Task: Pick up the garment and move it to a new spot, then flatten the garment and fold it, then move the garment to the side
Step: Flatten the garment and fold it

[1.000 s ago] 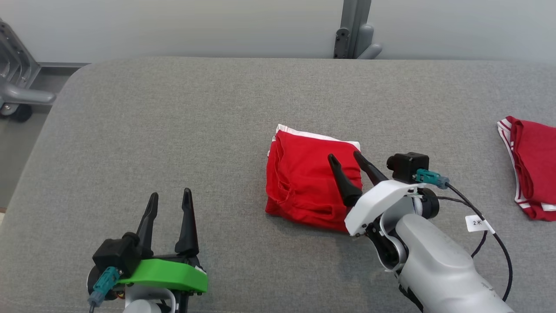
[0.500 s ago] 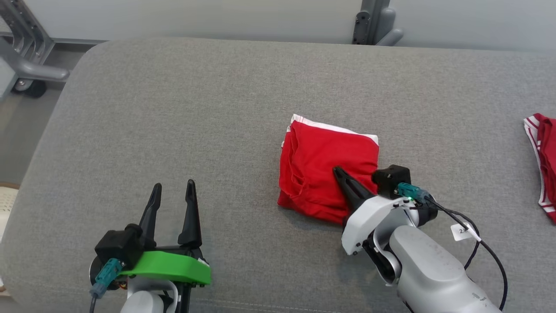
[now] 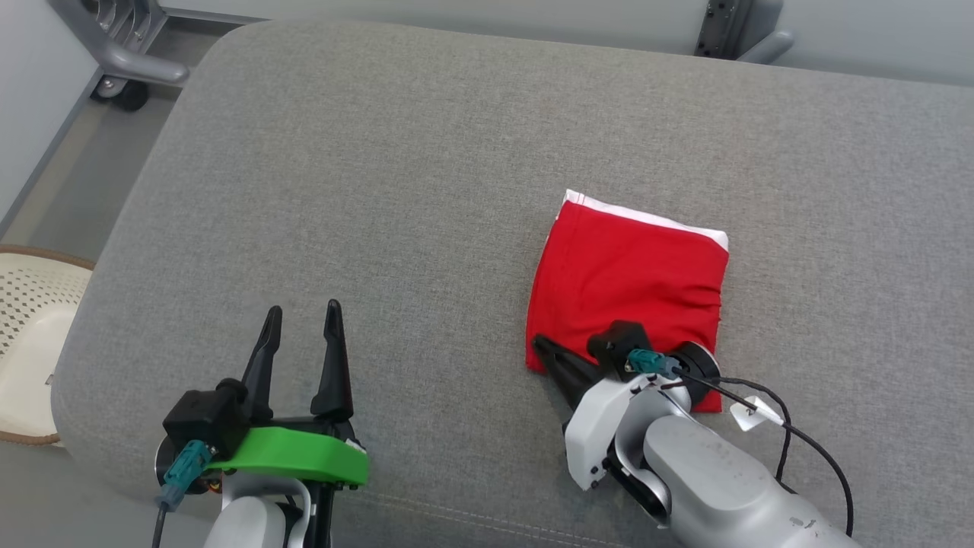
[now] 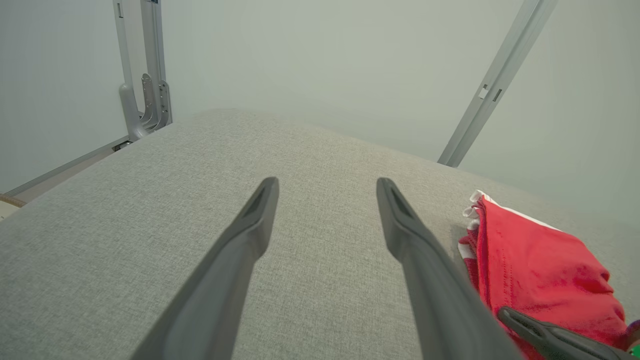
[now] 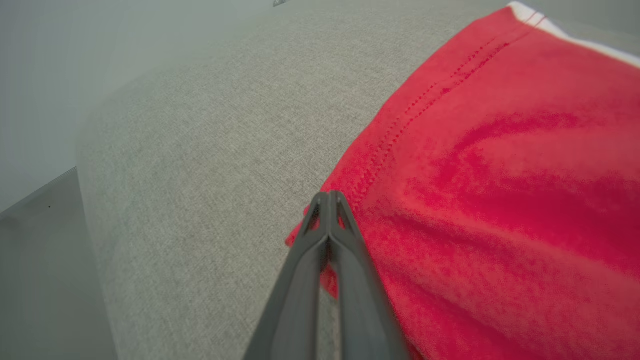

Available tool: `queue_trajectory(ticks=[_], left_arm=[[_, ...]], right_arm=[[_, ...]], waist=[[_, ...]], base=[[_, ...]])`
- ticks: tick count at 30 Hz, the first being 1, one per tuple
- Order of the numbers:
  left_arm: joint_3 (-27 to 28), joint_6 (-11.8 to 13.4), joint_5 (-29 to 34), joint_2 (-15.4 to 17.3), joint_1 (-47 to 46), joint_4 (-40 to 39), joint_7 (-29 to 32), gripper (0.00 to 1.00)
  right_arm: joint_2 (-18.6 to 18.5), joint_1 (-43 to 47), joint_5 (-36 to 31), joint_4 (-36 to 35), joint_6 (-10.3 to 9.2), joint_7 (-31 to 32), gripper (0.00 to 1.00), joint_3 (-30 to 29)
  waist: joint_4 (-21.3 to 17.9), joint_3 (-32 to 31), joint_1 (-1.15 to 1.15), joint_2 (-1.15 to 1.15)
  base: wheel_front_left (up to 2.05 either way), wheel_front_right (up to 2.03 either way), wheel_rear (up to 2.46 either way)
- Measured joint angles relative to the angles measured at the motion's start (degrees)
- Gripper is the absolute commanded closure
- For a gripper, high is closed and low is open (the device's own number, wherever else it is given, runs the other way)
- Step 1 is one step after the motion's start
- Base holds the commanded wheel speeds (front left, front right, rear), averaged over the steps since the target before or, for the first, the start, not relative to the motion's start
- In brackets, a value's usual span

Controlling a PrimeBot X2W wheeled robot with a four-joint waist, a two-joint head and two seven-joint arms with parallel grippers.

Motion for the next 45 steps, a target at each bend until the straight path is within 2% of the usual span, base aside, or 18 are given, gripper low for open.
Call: queue_trajectory(ticks=[5, 9, 13, 17, 18, 20, 21, 28, 35, 45], left_arm=[[0.14, 0.00, -0.01, -0.03, -0.09, 0.03, -0.01, 0.00], [0.79, 0.23, -0.15, -0.07, -0.11, -0.09, -0.01, 0.00], [1.26, 0.24, -0.14, -0.09, -0.09, -0.25, 0.00, 0.00], [1.89, 0.42, 0.10, -0.11, 0.05, -0.55, 0.00, 0.00], [1.99, 0.43, 0.11, -0.11, 0.12, -0.60, 0.00, 0.00], [2.19, 0.42, 0.16, -0.12, 0.37, -0.66, 0.00, 0.00], [2.27, 0.42, 0.19, -0.12, 0.55, -0.68, 0.00, 0.00], [2.67, 0.32, 0.68, -0.13, 1.48, -0.79, 0.00, 0.00], [3.46, 0.51, 1.18, -0.08, 2.63, -1.18, -0.01, 0.00], [4.94, 0.83, 1.71, 0.15, 4.05, -2.03, 0.00, 0.00]], right_arm=[[0.01, -0.37, 0.23, 2.10, 0.00, -0.01, 1.00, 5.22], [-0.02, -0.60, 1.09, 2.10, 0.01, 0.00, 1.00, 7.26], [-0.02, -1.25, 0.96, -0.12, 0.00, 0.00, 1.00, 6.70], [-0.01, -1.65, -1.54, -5.23, 0.01, 0.00, 1.00, 1.83], [-0.02, -1.51, -2.50, -6.90, 0.01, -0.01, 0.86, 0.11], [0.01, -0.90, -4.02, -9.98, 0.01, -0.01, 0.47, -3.44], [-0.01, -0.25, -5.04, -11.48, 0.01, -0.01, 0.00, -5.16], [0.00, 4.35, -9.69, -19.59, 0.01, -0.01, 0.00, -16.47], [-0.04, 9.70, -13.24, -23.98, 0.01, -0.01, 0.00, -27.41], [-0.04, 15.86, -16.81, -27.66, 0.01, -0.01, 0.00, -37.41]], waist=[[0.98, 0.55, 0.00, 0.00], [0.49, 0.54, 0.00, 0.00], [-0.35, 0.37, 0.00, 0.00], [-1.88, -0.09, 0.00, 0.00], [-2.33, -0.25, 0.00, 0.00], [-3.20, -0.63, 0.00, 0.00], [-3.65, -0.86, 0.00, 0.00], [-6.92, -2.70, 0.00, 0.00], [-10.71, -4.74, 0.00, 0.00], [-13.10, -7.18, 0.00, 0.00]], base=[[0.00, 0.00, 0.00], [0.00, 0.00, 0.00], [0.00, 0.00, 0.00], [0.00, 0.00, 0.00], [0.00, 0.00, 0.00], [0.00, 0.00, 0.00], [0.00, 0.00, 0.00], [0.00, 0.00, 0.00], [0.00, 0.00, 0.00], [0.00, 0.00, 0.00]])
